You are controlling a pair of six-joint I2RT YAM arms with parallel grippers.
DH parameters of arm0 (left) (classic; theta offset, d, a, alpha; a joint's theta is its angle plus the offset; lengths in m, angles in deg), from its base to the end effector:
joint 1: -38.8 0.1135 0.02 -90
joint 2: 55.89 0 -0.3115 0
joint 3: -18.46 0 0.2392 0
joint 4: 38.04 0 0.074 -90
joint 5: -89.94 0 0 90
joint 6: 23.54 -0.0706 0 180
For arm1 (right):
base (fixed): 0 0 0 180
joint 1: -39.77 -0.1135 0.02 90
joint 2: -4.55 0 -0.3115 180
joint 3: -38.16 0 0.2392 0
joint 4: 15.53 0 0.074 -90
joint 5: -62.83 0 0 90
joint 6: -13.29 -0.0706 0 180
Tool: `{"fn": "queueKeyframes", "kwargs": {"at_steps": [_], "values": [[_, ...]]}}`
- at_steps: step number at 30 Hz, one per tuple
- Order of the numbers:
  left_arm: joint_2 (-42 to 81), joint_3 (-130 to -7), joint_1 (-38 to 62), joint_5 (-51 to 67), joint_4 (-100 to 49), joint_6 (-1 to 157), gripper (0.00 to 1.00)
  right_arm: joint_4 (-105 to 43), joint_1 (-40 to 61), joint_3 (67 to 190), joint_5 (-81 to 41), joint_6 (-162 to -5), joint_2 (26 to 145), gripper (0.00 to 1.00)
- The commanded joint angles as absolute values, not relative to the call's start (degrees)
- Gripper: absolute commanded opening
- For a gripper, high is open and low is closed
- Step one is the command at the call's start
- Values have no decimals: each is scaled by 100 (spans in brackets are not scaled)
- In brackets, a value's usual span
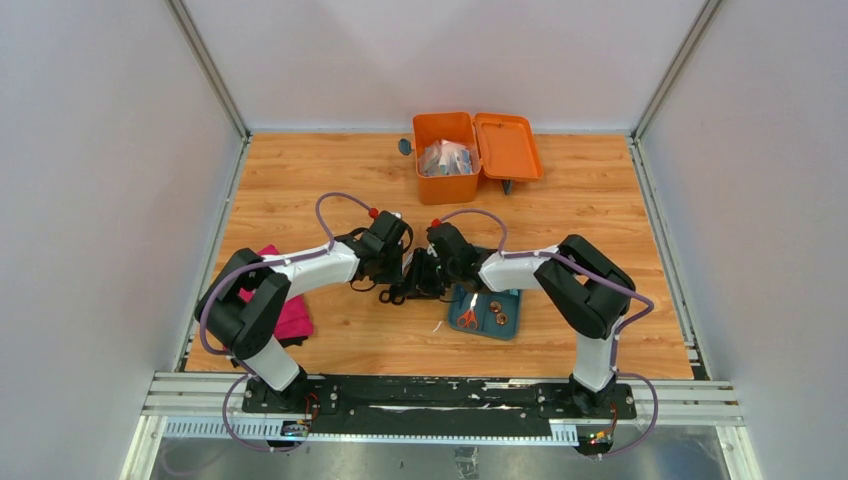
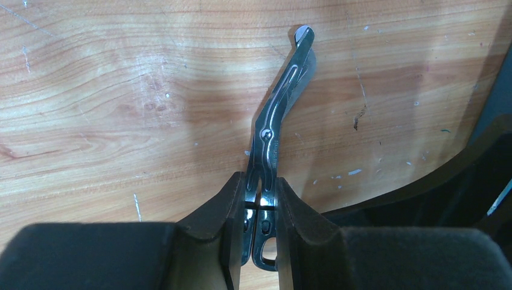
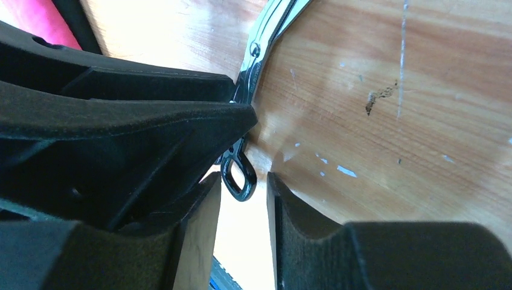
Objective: Organize the medicine kit
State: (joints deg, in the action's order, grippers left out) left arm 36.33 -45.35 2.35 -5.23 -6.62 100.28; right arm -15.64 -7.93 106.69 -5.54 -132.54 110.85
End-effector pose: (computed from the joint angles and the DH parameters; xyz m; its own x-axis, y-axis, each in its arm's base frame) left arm 0.2571 -0.1820 0.1862 -0.8868 -0.0341 -0.4609 0.0743 0.9738 -0.2150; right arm 0.2545 0.3183 0.1802 -0.9630 0.0845 -0.2560 -0.1542 0.6063 0.7802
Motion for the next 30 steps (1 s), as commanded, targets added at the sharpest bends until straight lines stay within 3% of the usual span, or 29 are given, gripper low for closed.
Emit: {"fn": "queueKeyframes", "kwargs": {"at_steps": [1, 9, 20, 30], "values": [[3787, -4520, 289, -428, -349, 9994, 6, -1326, -889, 10659, -434, -13448, 11278, 38], [3787, -4528, 309, -419, -355, 9994, 5, -1099, -910, 10596, -370, -13641, 11448, 28], [3629, -4576, 317, -428, -284, 10045, 8, -1026, -914, 10552, -418, -13612, 11387, 0], [3072, -5956, 396, -898, 741, 9728, 51, -1395, -910, 10602, -549, -13287, 11033, 0]]}}
